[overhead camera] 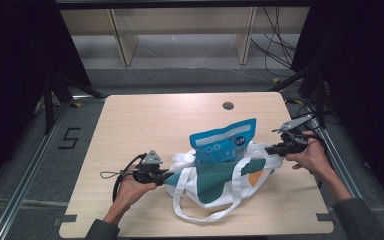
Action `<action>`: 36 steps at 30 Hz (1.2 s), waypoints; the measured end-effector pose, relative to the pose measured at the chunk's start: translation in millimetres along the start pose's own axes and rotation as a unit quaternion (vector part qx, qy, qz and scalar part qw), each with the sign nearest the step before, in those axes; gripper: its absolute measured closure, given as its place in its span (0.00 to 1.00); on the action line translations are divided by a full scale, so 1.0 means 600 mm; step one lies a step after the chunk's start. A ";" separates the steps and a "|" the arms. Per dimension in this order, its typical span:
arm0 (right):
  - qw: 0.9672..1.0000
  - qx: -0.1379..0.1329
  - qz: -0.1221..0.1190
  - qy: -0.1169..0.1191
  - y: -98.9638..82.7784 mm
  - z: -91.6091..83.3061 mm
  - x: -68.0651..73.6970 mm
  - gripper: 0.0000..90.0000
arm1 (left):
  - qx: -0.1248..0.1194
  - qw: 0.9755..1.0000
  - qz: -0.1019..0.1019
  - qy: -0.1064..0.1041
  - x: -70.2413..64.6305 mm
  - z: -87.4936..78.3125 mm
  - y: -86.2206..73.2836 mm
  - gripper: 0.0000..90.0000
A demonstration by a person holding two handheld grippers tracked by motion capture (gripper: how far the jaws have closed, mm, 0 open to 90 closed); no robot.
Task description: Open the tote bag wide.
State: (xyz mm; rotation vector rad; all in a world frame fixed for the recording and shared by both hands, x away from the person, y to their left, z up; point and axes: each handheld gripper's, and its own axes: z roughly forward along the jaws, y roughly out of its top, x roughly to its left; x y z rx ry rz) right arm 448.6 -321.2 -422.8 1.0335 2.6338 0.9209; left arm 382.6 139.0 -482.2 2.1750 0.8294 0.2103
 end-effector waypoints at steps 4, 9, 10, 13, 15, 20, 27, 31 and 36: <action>1.000 -0.005 0.006 0.000 -0.016 0.017 0.004 0.98 | 0.002 1.000 0.001 -0.002 0.002 0.005 -0.004 0.90; 1.000 -0.004 0.013 -0.001 -0.033 0.030 0.002 0.98 | 0.006 1.000 0.008 0.002 -0.001 0.009 -0.005 0.90; 1.000 -0.010 0.009 -0.004 -0.037 0.037 0.001 0.98 | 0.002 1.000 0.001 0.003 -0.002 0.012 -0.007 0.90; 1.000 0.004 0.008 -0.016 -0.052 0.062 0.010 0.98 | 0.005 1.000 0.002 0.004 -0.005 0.014 -0.011 0.89; 1.000 -0.003 0.008 -0.015 -0.056 0.067 0.008 0.98 | 0.007 1.000 0.010 0.004 -0.002 0.013 -0.011 0.89; 1.000 -0.008 0.011 -0.023 -0.058 0.067 0.011 0.98 | 0.002 1.000 -0.002 0.004 -0.003 0.017 -0.015 0.89; 0.999 -0.029 0.035 -0.026 -0.061 0.051 0.017 0.93 | 0.004 1.000 -0.007 0.001 -0.002 0.012 -0.013 0.86; 0.996 -0.043 0.060 -0.040 -0.054 0.031 0.023 0.74 | 0.002 1.000 -0.009 0.006 0.002 0.007 -0.011 0.78; 0.992 -0.105 0.059 -0.022 -0.052 -0.040 0.029 0.65 | -0.003 1.000 -0.015 0.020 0.005 -0.005 -0.002 0.65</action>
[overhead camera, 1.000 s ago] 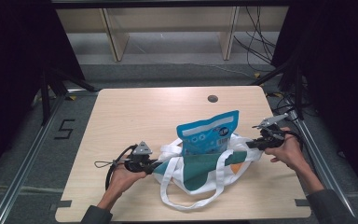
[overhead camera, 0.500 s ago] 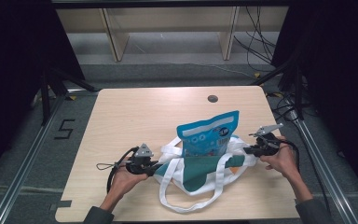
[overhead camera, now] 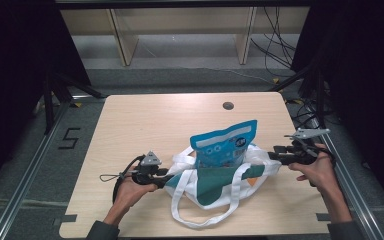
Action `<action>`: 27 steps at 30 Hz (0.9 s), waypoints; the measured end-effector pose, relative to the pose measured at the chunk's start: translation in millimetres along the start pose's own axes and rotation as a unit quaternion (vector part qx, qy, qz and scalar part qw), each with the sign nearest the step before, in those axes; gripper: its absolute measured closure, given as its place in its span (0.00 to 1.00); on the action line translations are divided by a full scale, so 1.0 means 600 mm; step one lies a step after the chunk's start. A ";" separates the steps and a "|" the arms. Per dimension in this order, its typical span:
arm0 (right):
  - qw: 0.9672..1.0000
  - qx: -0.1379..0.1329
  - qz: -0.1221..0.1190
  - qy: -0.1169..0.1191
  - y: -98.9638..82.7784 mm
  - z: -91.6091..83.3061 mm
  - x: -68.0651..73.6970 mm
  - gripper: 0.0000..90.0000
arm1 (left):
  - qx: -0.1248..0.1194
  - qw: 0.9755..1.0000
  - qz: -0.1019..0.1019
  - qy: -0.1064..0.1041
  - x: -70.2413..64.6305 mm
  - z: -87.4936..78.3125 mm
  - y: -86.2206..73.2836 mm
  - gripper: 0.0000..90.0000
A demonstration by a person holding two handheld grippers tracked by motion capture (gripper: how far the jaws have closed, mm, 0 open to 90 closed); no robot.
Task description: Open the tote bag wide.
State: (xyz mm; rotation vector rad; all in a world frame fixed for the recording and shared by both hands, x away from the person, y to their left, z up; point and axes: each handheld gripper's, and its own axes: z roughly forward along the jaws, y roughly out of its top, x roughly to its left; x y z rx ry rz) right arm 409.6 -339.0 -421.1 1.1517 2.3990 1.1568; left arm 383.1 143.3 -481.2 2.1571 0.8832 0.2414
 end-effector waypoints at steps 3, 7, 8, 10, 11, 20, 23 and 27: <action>0.999 -0.026 0.001 0.018 0.007 -0.028 0.013 0.58 | -0.003 1.000 0.010 0.019 0.001 -0.009 0.010 0.59; 0.997 -0.026 -0.034 0.064 0.020 -0.034 0.046 0.54 | 0.000 0.999 0.020 0.025 -0.001 -0.021 0.026 0.54; 0.996 -0.024 -0.036 0.072 0.023 -0.032 0.053 0.53 | 0.000 1.000 0.017 0.026 -0.002 -0.023 0.029 0.52; 0.994 -0.012 -0.053 0.091 0.030 -0.026 0.073 0.52 | -0.002 1.000 0.022 0.019 -0.003 -0.029 0.037 0.51; 0.993 -0.011 -0.060 0.100 0.034 -0.022 0.085 0.51 | -0.004 1.000 0.023 0.018 -0.003 -0.031 0.039 0.51; 0.984 0.016 -0.104 0.146 0.048 0.017 0.148 0.45 | -0.020 1.000 0.012 -0.004 -0.009 -0.041 0.056 0.48; 0.984 0.035 -0.102 0.143 0.046 0.027 0.157 0.44 | -0.026 0.999 0.019 -0.007 -0.018 -0.040 0.070 0.48; 0.983 0.044 -0.120 0.134 0.044 0.040 0.163 0.42 | 0.000 0.999 0.047 -0.003 -0.023 -0.021 0.087 0.48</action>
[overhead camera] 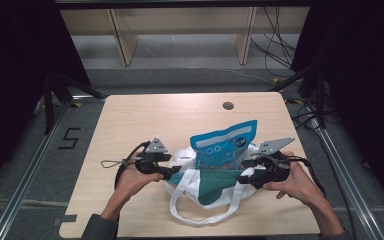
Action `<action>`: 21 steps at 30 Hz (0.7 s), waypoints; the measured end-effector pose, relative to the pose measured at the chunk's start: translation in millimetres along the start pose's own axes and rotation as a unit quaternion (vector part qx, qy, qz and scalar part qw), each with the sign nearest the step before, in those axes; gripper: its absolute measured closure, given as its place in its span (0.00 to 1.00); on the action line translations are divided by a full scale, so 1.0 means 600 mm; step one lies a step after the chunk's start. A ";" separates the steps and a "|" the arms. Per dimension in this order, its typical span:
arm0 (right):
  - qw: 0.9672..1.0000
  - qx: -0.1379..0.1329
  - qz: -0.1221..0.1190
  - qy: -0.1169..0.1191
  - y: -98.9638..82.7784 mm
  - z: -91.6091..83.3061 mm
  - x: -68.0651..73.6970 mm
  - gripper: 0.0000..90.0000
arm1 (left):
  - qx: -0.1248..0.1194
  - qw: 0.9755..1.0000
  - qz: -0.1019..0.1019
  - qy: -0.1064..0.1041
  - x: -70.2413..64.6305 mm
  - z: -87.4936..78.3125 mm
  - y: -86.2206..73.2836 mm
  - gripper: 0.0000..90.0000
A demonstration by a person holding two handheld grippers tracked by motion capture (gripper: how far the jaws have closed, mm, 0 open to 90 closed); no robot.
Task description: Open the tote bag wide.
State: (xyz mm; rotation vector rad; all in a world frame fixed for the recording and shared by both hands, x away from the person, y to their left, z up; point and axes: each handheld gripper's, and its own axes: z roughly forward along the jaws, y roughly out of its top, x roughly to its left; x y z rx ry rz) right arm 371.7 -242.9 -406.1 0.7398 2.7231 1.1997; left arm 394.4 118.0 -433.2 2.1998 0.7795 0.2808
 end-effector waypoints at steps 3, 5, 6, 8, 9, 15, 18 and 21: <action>1.000 0.012 -0.009 0.004 -0.001 0.016 0.004 0.48 | 0.020 1.000 -0.017 -0.005 0.006 0.028 0.004 0.48; 0.999 0.026 -0.030 0.018 -0.005 0.025 0.011 0.60 | 0.028 1.000 -0.014 -0.001 0.006 0.044 0.004 0.54; 0.998 0.036 -0.046 0.020 -0.008 0.031 0.016 0.67 | 0.025 1.000 -0.014 -0.001 0.007 0.048 0.004 0.62; 0.997 0.053 -0.056 0.022 -0.015 0.038 0.022 0.79 | 0.012 1.000 -0.020 -0.003 0.022 0.050 0.001 0.71; 0.996 0.054 -0.061 0.030 -0.020 0.042 0.024 0.84 | 0.004 1.000 -0.029 -0.007 0.028 0.050 0.001 0.77; 0.996 0.073 -0.040 0.029 -0.066 0.061 0.043 0.91 | -0.023 0.997 -0.069 -0.006 0.054 0.065 -0.001 0.90; 0.996 0.078 -0.030 0.028 -0.087 0.078 0.053 0.92 | -0.019 0.996 -0.089 0.005 0.068 0.094 -0.008 0.91; 0.995 0.098 -0.025 0.026 -0.110 0.105 0.060 0.93 | 0.014 0.997 -0.074 0.012 0.071 0.124 -0.018 0.94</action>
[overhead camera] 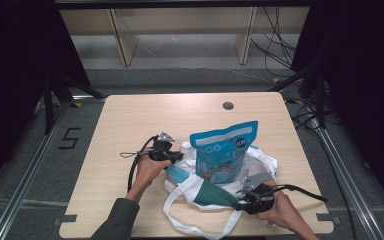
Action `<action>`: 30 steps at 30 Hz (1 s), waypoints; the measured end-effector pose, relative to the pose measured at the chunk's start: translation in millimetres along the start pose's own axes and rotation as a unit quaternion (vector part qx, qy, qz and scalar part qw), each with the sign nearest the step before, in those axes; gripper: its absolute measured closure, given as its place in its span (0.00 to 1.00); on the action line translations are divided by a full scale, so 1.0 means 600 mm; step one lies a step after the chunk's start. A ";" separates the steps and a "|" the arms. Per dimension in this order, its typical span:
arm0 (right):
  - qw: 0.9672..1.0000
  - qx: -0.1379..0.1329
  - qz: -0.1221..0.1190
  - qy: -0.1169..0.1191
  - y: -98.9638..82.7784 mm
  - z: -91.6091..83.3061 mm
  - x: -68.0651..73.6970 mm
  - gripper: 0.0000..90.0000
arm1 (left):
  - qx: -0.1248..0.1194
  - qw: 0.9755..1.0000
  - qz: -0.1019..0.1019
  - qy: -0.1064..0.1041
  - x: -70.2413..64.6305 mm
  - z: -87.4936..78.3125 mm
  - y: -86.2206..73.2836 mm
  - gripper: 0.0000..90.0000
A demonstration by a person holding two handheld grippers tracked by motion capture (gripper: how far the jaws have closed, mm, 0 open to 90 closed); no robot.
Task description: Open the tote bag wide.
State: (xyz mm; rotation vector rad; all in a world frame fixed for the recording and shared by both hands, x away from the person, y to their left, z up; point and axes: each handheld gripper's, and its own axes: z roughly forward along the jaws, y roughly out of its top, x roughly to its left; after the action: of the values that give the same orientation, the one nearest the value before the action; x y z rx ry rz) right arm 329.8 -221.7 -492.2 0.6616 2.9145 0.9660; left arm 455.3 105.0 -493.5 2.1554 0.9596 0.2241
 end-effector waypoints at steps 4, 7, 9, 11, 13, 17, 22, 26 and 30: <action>1.000 -0.013 0.005 0.011 -0.004 0.000 -0.003 0.93 | -0.005 1.000 -0.016 -0.007 0.002 0.000 -0.004 0.94; 1.000 -0.021 0.004 0.022 0.001 -0.013 -0.007 0.84 | -0.010 1.000 -0.011 0.000 -0.003 -0.021 -0.001 0.84; 0.999 -0.040 0.011 0.026 0.008 -0.039 -0.007 0.66 | -0.027 0.999 -0.018 0.005 -0.012 -0.041 -0.001 0.74; 0.997 -0.069 0.015 0.007 0.016 -0.083 -0.007 0.58 | -0.037 0.999 -0.011 0.013 -0.021 -0.072 -0.001 0.62; 0.995 -0.098 0.015 -0.001 0.016 -0.123 -0.016 0.57 | -0.051 0.998 -0.010 0.022 -0.034 -0.100 -0.002 0.54; 0.989 -0.122 0.039 -0.070 0.014 -0.174 -0.039 0.56 | -0.082 0.997 0.011 0.001 -0.076 -0.141 -0.003 0.53; 0.983 -0.100 0.062 -0.138 0.020 -0.172 -0.089 0.50 | -0.099 0.993 0.037 -0.045 -0.124 -0.146 -0.006 0.52; 0.983 -0.097 0.068 -0.143 0.025 -0.156 -0.120 0.50 | -0.085 0.993 0.055 -0.062 -0.139 -0.135 -0.003 0.50; 0.985 -0.078 0.071 -0.138 0.035 -0.139 -0.134 0.47 | -0.064 0.992 0.054 -0.089 -0.143 -0.107 -0.003 0.45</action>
State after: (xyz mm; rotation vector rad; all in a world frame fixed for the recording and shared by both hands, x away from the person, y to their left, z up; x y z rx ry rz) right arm 400.4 -285.5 -423.2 0.9211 2.5517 1.0109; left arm 366.6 82.5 -438.1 2.0729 0.7087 0.1381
